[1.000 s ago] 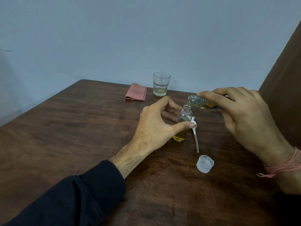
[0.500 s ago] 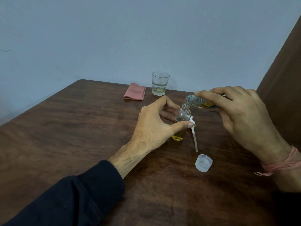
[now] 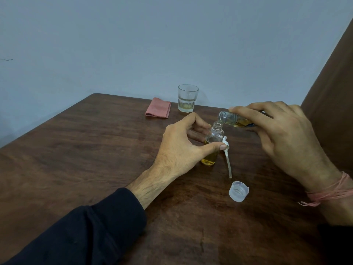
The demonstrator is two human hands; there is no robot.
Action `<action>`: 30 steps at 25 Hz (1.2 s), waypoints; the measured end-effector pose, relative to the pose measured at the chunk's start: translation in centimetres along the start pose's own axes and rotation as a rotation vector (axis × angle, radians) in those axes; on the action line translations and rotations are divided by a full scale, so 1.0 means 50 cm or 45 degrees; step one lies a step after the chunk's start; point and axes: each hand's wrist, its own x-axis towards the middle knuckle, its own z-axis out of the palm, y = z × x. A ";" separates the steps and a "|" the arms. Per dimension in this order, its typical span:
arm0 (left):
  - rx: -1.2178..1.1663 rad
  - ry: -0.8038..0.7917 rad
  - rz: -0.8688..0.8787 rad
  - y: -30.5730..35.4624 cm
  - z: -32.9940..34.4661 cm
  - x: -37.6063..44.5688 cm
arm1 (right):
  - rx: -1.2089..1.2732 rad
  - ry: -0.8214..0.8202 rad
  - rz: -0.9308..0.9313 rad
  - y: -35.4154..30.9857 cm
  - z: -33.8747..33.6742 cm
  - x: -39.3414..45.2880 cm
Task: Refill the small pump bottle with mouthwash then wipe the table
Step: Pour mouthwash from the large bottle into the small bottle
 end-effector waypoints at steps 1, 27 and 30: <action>0.001 -0.001 0.001 -0.001 0.000 0.000 | -0.002 0.001 0.000 0.000 0.000 0.000; 0.015 -0.009 0.006 -0.003 -0.002 0.001 | -0.014 0.010 -0.011 -0.003 -0.006 0.002; 0.017 -0.004 0.005 -0.002 -0.001 0.000 | -0.011 0.009 -0.013 -0.004 -0.006 0.002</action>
